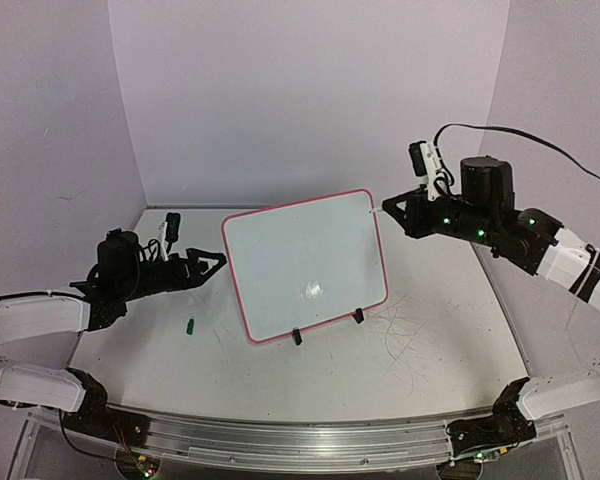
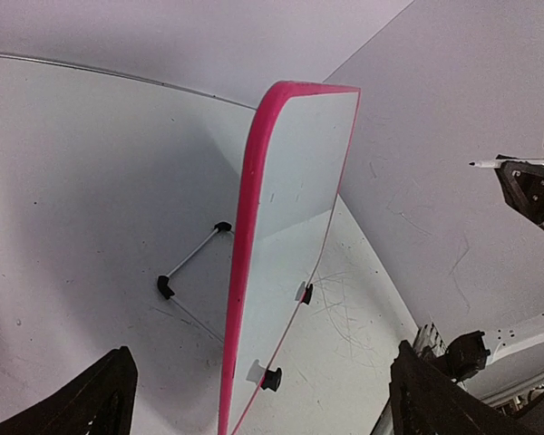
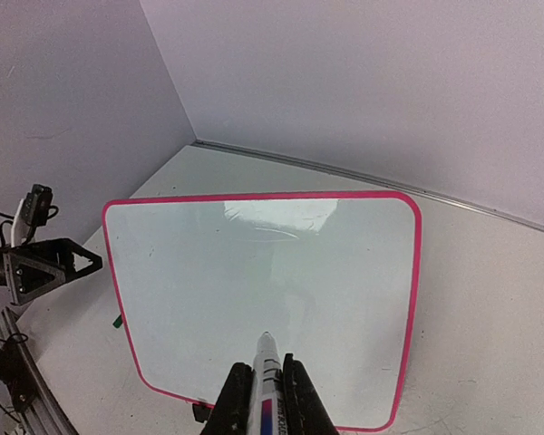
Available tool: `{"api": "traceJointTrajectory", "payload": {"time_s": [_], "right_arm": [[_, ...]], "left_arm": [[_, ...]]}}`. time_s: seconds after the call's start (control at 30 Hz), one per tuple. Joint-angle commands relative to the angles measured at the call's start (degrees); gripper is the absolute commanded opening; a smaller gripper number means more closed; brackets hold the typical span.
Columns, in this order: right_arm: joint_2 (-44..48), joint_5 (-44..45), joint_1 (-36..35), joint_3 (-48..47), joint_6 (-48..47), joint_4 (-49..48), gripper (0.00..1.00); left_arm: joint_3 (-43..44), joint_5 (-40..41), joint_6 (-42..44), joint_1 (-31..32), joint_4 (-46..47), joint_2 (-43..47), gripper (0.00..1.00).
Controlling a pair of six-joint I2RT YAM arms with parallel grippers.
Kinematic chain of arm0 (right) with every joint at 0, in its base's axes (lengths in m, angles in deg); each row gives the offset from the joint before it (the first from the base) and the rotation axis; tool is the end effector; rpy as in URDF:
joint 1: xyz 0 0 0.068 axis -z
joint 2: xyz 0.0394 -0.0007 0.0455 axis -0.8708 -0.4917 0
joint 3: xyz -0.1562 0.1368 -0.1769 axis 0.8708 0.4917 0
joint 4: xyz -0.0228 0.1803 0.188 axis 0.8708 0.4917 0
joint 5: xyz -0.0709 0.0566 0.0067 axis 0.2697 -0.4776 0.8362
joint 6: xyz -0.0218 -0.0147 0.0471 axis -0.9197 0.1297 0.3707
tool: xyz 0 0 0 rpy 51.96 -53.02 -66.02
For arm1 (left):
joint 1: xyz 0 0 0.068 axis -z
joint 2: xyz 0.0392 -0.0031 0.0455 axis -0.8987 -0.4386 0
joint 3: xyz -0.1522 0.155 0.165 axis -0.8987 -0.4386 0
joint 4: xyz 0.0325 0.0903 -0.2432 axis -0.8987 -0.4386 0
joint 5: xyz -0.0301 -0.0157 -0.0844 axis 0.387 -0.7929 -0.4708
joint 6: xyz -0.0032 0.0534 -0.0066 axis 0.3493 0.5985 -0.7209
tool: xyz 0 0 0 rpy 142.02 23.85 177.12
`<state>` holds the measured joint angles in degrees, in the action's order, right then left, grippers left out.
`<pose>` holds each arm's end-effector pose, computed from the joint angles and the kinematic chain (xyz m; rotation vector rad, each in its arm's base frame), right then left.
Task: Write a sentence on the whiteboard
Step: Hold the whiteboard at the center of the board.
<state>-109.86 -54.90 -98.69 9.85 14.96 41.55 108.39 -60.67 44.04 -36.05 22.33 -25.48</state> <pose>0.2115 0.1721 0.3834 -0.5467 1.7998 0.7053 0.2062 -0.1267 0.2311 0.2342 1.9181 -1.1532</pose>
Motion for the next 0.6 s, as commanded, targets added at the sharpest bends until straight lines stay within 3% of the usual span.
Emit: {"api": "traceJointTrajectory", "payload": {"time_s": [0.0, 0.3, 0.57], "right_arm": [[-2.21, 5.48, -4.37, -4.40, -2.93, -2.09, 0.00], [-7.50, 7.42, -11.22, -6.73, -4.16, -5.18, 0.00], [-10.49, 6.06, -13.15, -8.29, -4.39, -7.41, 0.00]], "left_arm": [[-0.74, -1.01, 1.27, -0.37, 3.88, -1.26, 0.99], [0.04, -3.13, 0.49, -0.52, 6.97, -4.81, 0.99], [0.40, -7.53, 1.85, -1.93, 10.42, -7.81, 0.94]]}}
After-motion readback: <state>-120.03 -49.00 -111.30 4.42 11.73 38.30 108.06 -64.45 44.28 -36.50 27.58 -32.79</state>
